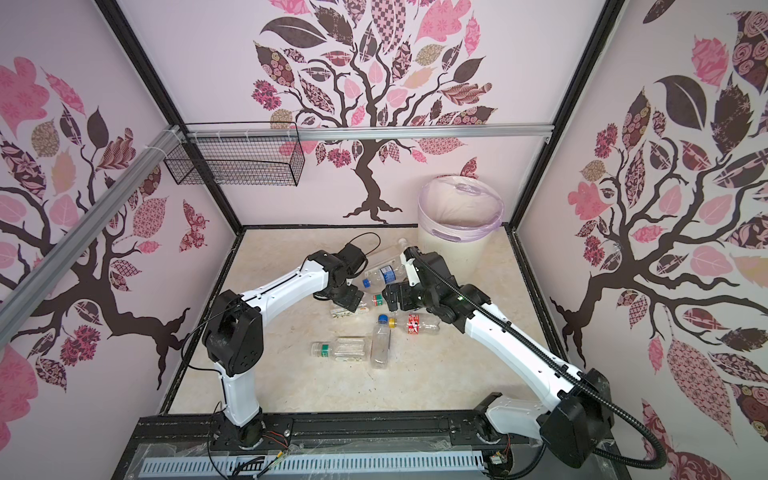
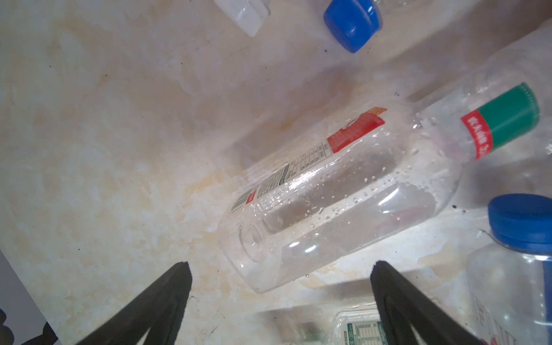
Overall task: Throw the plastic bottles in the bin
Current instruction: 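Grasp and lift the green-labelled clear bottle with the left gripper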
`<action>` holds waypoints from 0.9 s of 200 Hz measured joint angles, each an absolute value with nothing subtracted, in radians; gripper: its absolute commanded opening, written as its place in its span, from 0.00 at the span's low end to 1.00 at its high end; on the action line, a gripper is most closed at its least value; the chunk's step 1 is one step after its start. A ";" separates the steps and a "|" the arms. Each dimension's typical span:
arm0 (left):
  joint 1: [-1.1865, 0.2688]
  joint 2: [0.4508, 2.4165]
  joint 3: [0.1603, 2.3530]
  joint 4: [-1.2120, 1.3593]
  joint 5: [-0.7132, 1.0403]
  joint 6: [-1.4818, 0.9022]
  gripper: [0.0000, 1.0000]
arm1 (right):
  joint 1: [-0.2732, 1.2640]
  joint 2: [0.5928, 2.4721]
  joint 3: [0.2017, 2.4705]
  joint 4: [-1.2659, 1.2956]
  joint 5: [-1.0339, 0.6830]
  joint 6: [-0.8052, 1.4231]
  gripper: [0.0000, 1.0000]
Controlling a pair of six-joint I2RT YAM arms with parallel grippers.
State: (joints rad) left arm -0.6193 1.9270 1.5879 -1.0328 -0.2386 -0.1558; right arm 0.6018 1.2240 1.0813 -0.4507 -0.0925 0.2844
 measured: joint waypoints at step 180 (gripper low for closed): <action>-0.641 2.088 1.596 -1.011 -0.156 -0.011 0.94 | 0.602 1.114 1.003 -0.453 -0.071 0.261 1.00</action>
State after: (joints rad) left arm -0.6415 2.0876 1.5963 -1.0107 -0.1562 -0.0109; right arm 0.6018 1.1141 1.0035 -0.4530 -0.0711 0.2611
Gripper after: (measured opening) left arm 0.958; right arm 0.995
